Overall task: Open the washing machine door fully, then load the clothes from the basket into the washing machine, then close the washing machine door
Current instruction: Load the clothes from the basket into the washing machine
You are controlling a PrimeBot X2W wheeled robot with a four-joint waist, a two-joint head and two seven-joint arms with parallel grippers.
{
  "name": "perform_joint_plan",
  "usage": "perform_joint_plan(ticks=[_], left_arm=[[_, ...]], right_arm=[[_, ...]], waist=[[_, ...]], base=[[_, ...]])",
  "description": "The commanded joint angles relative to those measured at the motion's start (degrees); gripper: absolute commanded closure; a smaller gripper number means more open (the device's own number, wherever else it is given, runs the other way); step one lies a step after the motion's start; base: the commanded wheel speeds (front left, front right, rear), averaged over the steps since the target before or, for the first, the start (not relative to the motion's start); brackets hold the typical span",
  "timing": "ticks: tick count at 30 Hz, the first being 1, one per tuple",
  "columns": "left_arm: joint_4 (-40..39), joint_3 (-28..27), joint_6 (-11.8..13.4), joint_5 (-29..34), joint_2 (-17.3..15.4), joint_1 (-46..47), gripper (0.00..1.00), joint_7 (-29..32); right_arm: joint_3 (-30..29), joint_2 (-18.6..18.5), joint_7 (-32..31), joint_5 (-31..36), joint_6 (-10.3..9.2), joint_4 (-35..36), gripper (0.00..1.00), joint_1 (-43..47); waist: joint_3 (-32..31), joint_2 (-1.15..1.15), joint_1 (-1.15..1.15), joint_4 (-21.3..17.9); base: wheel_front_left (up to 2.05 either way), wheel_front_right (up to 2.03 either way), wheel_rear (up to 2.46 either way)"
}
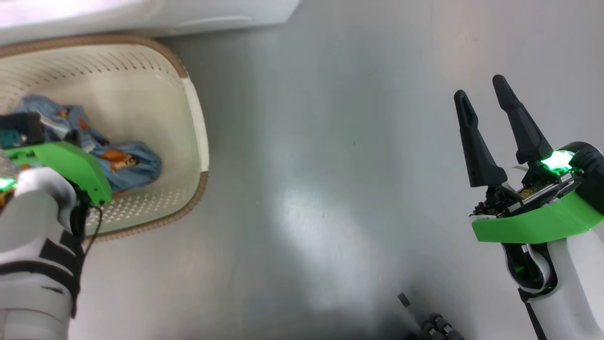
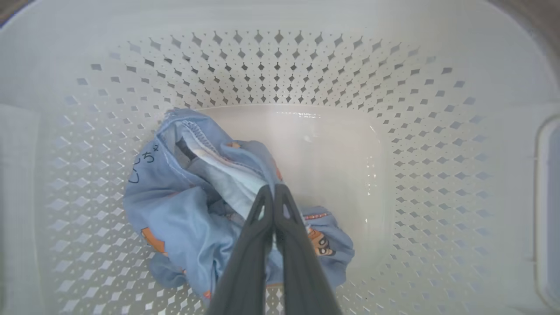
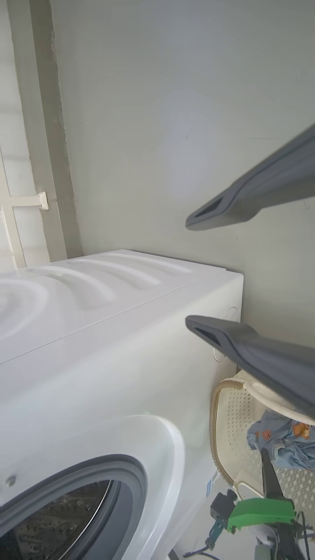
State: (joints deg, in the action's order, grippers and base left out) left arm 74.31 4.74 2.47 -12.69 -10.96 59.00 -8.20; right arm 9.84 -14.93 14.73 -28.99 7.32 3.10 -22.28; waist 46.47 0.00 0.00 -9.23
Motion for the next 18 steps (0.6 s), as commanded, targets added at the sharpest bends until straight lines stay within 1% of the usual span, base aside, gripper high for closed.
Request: perform_joint_plan(ticks=[1,9,15,16,18], left_arm=[[-0.4,-1.2,-0.6,-0.9,-1.7,-2.9,1.0,-1.5],[-0.6,-1.2,-2.9,-2.2,-0.2,-6.3,1.0,-6.0],[-3.1,-0.9,-4.0,-2.3,0.5,-9.7,1.0,-6.7],[-3.1,-0.9,-4.0,-2.3,0.5,-9.7,1.0,-6.7],[-5.5,-0.8,-4.1,-2.1,0.6,-11.2,1.0,-6.8]], right_arm=[[0.7,-0.9,0.3,-0.2,0.17,0.9,0.0,3.2],[0.8,-1.9,0.3,0.0,0.17,-0.3,0.0,5.1],[0.9,-2.3,0.3,0.1,0.17,-1.5,0.0,7.3],[0.9,-2.3,0.3,0.1,0.17,-1.5,0.0,7.3],[0.9,-2.4,0.3,0.1,0.17,-2.0,0.0,8.1]], waist=[[-2.9,0.0,0.0,1.0],[-9.6,0.0,0.0,2.5],[-14.9,0.0,0.0,3.3],[-14.9,0.0,0.0,3.3],[-16.5,0.0,0.0,3.5]], base=[[0.0,0.0,0.0],[0.0,0.0,0.0],[0.0,0.0,0.0],[0.0,0.0,0.0],[0.0,0.0,0.0]])
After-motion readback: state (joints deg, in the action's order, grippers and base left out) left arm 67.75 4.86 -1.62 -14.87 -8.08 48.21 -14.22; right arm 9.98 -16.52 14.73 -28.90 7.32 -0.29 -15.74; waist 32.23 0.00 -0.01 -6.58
